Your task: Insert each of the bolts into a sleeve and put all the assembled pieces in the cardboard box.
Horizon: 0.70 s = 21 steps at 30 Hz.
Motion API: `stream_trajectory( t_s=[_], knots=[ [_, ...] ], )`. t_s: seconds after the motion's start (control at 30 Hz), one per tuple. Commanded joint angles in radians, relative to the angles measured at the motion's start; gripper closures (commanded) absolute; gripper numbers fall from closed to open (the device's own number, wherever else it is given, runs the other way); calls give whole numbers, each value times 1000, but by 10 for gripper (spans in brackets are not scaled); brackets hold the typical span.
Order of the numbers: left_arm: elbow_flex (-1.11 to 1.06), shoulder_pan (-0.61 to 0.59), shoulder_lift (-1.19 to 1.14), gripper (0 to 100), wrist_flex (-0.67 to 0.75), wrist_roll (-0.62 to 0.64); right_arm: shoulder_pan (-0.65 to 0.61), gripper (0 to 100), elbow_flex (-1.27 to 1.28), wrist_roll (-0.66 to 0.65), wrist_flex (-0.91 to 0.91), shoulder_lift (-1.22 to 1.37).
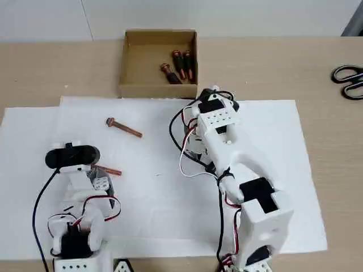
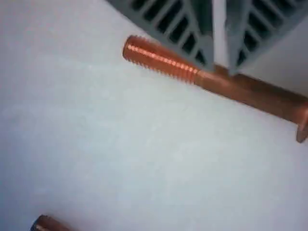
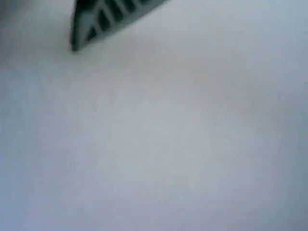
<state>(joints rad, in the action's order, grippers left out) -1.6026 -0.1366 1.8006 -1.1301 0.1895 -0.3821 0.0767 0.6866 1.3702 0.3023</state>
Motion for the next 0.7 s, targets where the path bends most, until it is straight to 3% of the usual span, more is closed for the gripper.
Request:
stream_trajectory(
  t_s=[0.0,0.3,0.57,0.67],
  knots=[
    [10,-2,11,994,17,-5,4,714,-3,11,-1,-10],
    [10,-2,11,994,17,-5,4,724,-2,9,-1,-10],
    [10,-2,11,994,17,-3,4,989,-6,5,21,-12],
    [10,-2,11,994,17,-3,4,988,-6,-15,21,-10]
  ],
)
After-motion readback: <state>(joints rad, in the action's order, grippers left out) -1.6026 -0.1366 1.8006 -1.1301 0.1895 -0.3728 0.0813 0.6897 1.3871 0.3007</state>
